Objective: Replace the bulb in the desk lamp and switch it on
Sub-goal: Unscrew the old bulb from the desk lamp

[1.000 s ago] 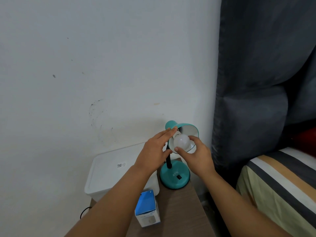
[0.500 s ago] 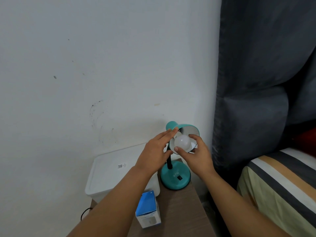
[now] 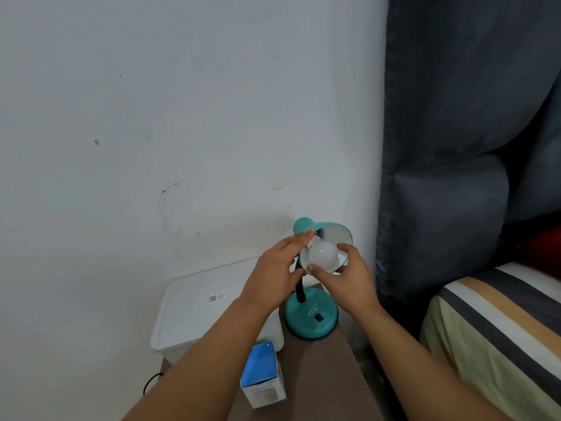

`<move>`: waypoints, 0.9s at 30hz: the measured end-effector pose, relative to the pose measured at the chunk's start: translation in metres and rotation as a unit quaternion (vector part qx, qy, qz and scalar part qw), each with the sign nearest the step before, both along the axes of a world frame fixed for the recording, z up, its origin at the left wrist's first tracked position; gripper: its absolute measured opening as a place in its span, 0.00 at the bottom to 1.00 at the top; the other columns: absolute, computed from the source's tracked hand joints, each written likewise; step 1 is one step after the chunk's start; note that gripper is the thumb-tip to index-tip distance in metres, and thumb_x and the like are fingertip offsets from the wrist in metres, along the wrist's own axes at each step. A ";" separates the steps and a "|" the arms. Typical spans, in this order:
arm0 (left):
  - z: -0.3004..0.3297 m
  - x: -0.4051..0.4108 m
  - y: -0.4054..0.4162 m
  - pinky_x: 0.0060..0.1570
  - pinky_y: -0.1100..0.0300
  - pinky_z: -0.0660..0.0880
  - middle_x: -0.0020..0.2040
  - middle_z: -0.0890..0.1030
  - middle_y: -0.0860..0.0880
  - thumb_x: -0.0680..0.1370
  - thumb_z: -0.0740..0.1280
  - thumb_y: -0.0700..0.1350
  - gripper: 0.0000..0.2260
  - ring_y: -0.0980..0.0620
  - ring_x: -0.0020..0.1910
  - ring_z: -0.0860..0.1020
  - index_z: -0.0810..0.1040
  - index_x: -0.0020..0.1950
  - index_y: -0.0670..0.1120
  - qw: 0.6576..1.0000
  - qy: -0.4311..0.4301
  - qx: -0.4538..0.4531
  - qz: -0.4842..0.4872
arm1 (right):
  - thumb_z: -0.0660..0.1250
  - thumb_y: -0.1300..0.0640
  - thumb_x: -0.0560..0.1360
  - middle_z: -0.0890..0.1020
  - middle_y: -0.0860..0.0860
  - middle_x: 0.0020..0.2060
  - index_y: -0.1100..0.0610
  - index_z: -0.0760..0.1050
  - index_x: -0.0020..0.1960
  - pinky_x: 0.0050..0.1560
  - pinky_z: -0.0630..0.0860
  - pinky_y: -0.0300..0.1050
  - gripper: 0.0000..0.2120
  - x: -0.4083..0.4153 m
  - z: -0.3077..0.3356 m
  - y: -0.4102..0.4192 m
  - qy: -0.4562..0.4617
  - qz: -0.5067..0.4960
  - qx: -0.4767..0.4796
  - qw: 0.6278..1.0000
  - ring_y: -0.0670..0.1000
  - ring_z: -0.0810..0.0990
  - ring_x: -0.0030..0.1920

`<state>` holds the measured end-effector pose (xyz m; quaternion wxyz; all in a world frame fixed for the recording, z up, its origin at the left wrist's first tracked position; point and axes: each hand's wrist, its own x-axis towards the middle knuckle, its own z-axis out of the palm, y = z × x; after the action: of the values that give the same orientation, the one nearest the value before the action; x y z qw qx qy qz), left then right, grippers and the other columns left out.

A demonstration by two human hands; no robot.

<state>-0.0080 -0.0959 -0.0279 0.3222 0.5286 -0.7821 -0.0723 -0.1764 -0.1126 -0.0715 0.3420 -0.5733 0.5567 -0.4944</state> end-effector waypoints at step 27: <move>-0.001 0.001 0.002 0.65 0.53 0.76 0.73 0.73 0.54 0.75 0.74 0.40 0.37 0.53 0.67 0.75 0.61 0.77 0.63 1.000 -0.004 -0.012 0.008 | 0.77 0.42 0.66 0.76 0.46 0.59 0.48 0.67 0.70 0.52 0.80 0.48 0.37 0.001 0.005 0.007 -0.008 0.008 0.014 1.000 0.49 0.79 0.53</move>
<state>-0.0073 -0.0939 -0.0292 0.3264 0.5313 -0.7796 -0.0580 -0.1757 -0.1053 -0.0667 0.3586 -0.5685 0.5563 -0.4886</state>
